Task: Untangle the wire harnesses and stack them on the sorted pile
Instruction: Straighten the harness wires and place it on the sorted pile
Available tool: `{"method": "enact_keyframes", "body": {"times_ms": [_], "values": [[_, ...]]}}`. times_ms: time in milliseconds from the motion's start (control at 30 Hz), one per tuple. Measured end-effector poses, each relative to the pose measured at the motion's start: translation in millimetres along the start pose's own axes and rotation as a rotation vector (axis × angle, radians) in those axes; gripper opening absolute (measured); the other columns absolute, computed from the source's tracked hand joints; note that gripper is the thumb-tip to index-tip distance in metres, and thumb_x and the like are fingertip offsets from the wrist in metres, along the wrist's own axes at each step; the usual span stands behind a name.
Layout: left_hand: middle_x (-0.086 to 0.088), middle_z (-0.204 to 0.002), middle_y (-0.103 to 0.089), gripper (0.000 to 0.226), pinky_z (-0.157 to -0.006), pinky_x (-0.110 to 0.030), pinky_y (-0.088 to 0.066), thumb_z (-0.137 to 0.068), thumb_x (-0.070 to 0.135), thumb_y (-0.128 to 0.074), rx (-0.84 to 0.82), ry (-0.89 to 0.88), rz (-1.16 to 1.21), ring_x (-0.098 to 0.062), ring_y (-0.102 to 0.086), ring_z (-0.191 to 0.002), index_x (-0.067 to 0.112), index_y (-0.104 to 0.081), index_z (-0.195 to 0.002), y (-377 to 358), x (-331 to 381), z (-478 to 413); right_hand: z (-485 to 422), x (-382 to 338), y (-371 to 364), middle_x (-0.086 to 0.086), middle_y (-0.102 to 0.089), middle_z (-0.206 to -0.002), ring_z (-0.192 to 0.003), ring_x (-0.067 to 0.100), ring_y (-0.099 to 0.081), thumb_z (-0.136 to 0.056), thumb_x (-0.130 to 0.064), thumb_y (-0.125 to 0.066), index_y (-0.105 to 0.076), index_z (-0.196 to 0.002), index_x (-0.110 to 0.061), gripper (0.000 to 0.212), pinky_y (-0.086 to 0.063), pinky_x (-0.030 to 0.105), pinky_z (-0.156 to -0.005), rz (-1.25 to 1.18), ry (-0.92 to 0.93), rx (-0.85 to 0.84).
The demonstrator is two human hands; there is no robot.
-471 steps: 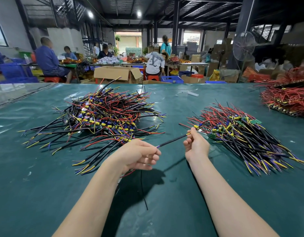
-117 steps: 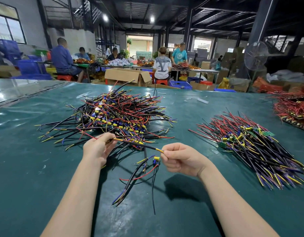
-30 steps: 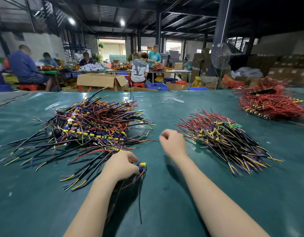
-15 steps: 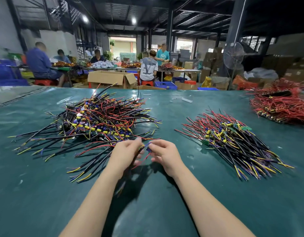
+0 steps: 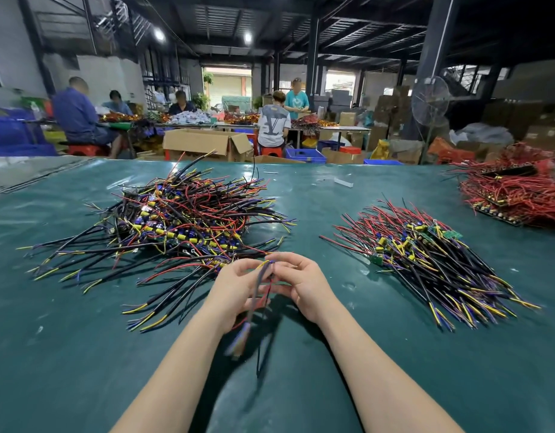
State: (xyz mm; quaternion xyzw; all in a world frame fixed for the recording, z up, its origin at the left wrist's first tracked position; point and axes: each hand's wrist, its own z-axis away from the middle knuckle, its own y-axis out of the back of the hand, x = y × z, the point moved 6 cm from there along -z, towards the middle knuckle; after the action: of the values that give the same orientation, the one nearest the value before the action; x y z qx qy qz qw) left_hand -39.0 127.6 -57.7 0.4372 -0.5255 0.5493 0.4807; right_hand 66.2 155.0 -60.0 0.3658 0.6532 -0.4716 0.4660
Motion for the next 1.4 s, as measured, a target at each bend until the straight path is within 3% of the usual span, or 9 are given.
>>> {"method": "enact_keyframes", "body": {"times_ms": [100, 267, 400, 600, 700, 800, 1033, 1200, 1400], "values": [[0.007, -0.048, -0.060, 0.009, -0.041, -0.016, -0.045, -0.085, 0.015, -0.064, 0.129, -0.055, -0.067, -0.001, -0.053, -0.040, 0.012, -0.061, -0.078, 8.3, -3.2, -3.1, 0.8, 0.6, 0.7, 0.000, -0.062, -0.060, -0.053, 0.006, -0.058, -0.084, 0.007, -0.056, -0.065, -0.073, -0.011, 0.023, -0.049, 0.018, -0.050, 0.116, 0.024, 0.059], [-0.002, -0.082, -0.066, 0.006, -0.054, -0.021, -0.053, -0.083, 0.015, -0.068, 0.102, -0.058, -0.135, -0.008, -0.060, -0.068, 0.015, -0.063, -0.086, 1.9, -3.3, -1.0, 0.8, -0.7, 7.9, -0.005, -0.060, -0.052, -0.049, 0.005, -0.054, -0.083, 0.004, -0.061, -0.063, -0.068, -0.012, 0.021, -0.047, 0.016, -0.048, 0.038, 0.025, 0.171], [-0.003, -0.099, -0.062, 0.028, -0.089, -0.034, -0.040, -0.070, 0.027, -0.078, 0.556, -0.457, -0.914, -0.025, -0.052, -0.100, 0.015, -0.068, -0.094, 13.1, 31.5, 14.5, 0.7, 0.9, 8.5, 0.003, -0.053, -0.063, -0.052, 0.007, -0.051, -0.086, 0.003, -0.058, -0.056, -0.071, -0.011, 0.020, -0.046, 0.016, -0.044, 0.052, 0.039, 0.246], [0.000, -0.069, -0.064, 0.014, -0.065, -0.035, -0.037, -0.064, 0.019, -0.081, 0.579, -0.866, -1.231, -0.030, -0.058, -0.073, 0.019, -0.067, -0.067, -14.9, 49.7, 36.4, -1.3, 4.0, 18.2, 0.005, -0.051, -0.064, -0.050, 0.010, -0.054, -0.089, 0.004, -0.053, -0.048, -0.070, -0.008, 0.023, -0.055, 0.020, -0.053, -0.262, 0.044, 0.345], [-0.001, -0.082, -0.067, 0.014, -0.074, -0.032, -0.041, -0.087, 0.026, -0.060, 0.390, -0.555, -0.948, -0.024, -0.059, -0.082, 0.015, -0.068, -0.081, -5.8, 34.1, 17.0, -1.4, 3.6, 0.6, 0.003, -0.061, -0.059, -0.055, 0.012, -0.064, -0.087, 0.010, -0.050, -0.048, -0.070, -0.009, 0.025, -0.056, 0.023, -0.058, -0.362, 0.010, 0.131], [-0.007, -0.083, -0.063, 0.022, -0.062, -0.030, -0.051, -0.095, 0.021, -0.048, 0.276, -0.200, -0.326, -0.019, -0.059, -0.069, 0.014, -0.060, -0.077, 5.0, 17.0, 2.9, 0.7, 3.5, -8.8, 0.000, -0.058, -0.060, -0.051, 0.003, -0.059, -0.083, 0.012, -0.055, -0.052, -0.070, -0.010, 0.026, -0.050, 0.017, -0.054, -0.040, 0.048, 0.098], [-0.008, -0.074, -0.065, 0.011, -0.048, -0.018, -0.053, -0.090, 0.007, -0.056, 0.162, 0.007, 0.076, -0.012, -0.064, -0.054, 0.007, -0.056, -0.079, 13.4, 1.6, -0.6, 6.3, -9.0, -19.6, -0.003, -0.050, -0.070, -0.065, 0.005, -0.049, -0.074, 0.016, -0.059, -0.051, -0.063, -0.021, 0.039, -0.040, 0.011, -0.064, 0.501, 0.292, 0.085], [-0.002, -0.057, -0.067, 0.009, -0.049, -0.017, -0.053, -0.086, -0.001, -0.057, 0.122, 0.015, 0.218, -0.008, -0.065, -0.050, 0.003, -0.059, -0.079, 16.2, 3.1, -2.0, 2.5, -3.4, -11.4, 0.003, -0.060, -0.068, -0.063, 0.013, -0.056, -0.084, 0.015, -0.047, -0.056, -0.073, -0.011, 0.029, -0.047, 0.026, -0.067, 0.057, 0.133, 0.102], [-0.003, -0.068, -0.066, 0.013, -0.055, -0.021, -0.056, -0.086, 0.001, -0.060, 0.074, -0.013, 0.104, -0.010, -0.065, -0.056, 0.011, -0.060, -0.076, 11.1, 3.4, -0.2, -1.3, 7.4, -5.7, -0.004, -0.064, -0.056, -0.051, 0.007, -0.061, -0.087, 0.012, -0.047, -0.053, -0.077, -0.011, 0.026, -0.051, 0.019, -0.055, -0.209, -0.007, 0.141]]}}
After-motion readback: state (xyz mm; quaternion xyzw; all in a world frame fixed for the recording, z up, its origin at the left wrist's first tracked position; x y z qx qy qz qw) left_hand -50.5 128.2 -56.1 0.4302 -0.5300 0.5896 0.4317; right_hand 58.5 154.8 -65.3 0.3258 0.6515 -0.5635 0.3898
